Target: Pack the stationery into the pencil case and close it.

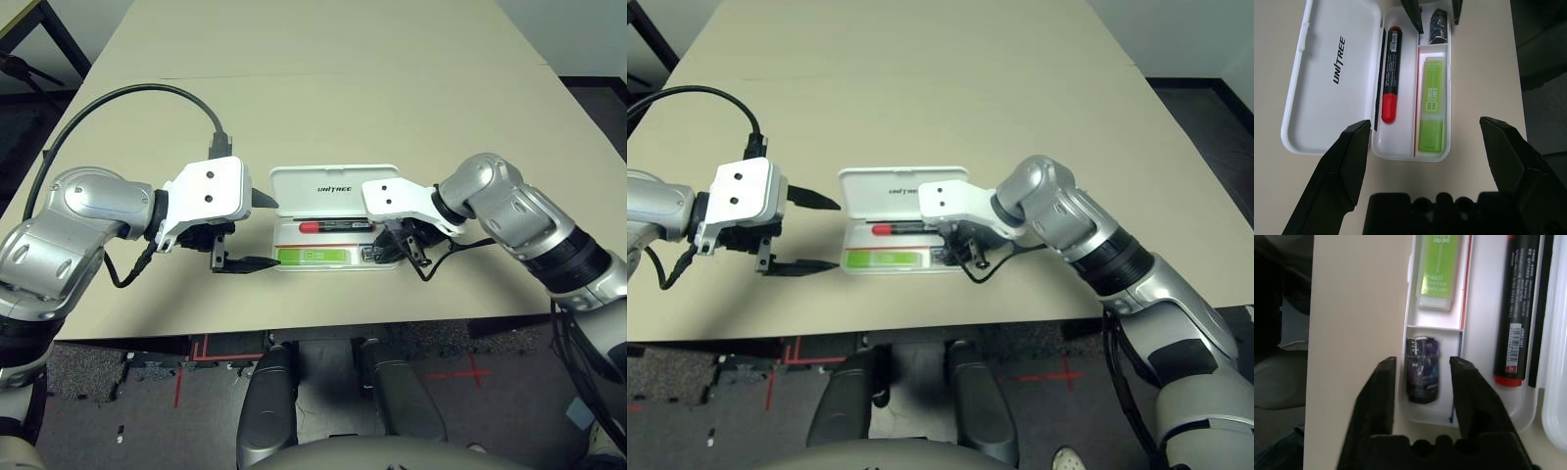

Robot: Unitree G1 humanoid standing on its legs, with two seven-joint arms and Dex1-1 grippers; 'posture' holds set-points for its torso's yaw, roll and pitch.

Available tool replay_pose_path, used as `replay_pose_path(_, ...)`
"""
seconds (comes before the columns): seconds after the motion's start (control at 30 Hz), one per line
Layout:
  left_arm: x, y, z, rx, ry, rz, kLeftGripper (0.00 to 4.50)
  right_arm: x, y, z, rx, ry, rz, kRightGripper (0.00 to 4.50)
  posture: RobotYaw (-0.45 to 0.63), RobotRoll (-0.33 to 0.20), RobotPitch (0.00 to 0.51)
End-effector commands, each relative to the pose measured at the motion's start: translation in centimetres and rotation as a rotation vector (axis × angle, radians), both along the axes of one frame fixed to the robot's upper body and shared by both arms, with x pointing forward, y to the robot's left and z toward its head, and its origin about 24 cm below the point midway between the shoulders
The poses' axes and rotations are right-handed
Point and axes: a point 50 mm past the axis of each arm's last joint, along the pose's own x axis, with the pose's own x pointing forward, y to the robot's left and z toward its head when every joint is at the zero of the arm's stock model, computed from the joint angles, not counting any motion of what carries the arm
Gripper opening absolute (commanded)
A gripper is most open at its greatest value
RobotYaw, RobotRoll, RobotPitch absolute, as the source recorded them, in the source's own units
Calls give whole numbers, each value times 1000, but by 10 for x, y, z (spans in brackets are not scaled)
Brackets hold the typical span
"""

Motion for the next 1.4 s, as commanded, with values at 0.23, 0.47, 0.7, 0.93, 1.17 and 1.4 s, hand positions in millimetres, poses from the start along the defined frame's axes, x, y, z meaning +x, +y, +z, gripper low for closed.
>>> replay_pose_path(0.23,-1,0,-2,29,2,-10,4500,2,-20,27,36,8,-49,4463,-2,0,188)
replay_pose_path(0.47,-1,2,-3,29,6,-5,4500,-4,-66,45,29,23,-131,4463,-11,0,189)
replay_pose_path(0.7,2,7,-5,27,12,15,4500,-12,-110,57,54,33,-258,4463,-26,0,188)
replay_pose_path(0.93,6,21,-12,23,21,80,4500,-23,-143,66,143,19,-386,4463,-38,0,188)
replay_pose_path(1.17,11,28,-14,-14,5,128,4500,-34,-153,64,241,35,-430,4463,-51,0,189)
replay_pose_path(1.4,29,42,-16,-132,-60,264,4500,-33,-147,65,400,25,-407,4463,-48,0,187)
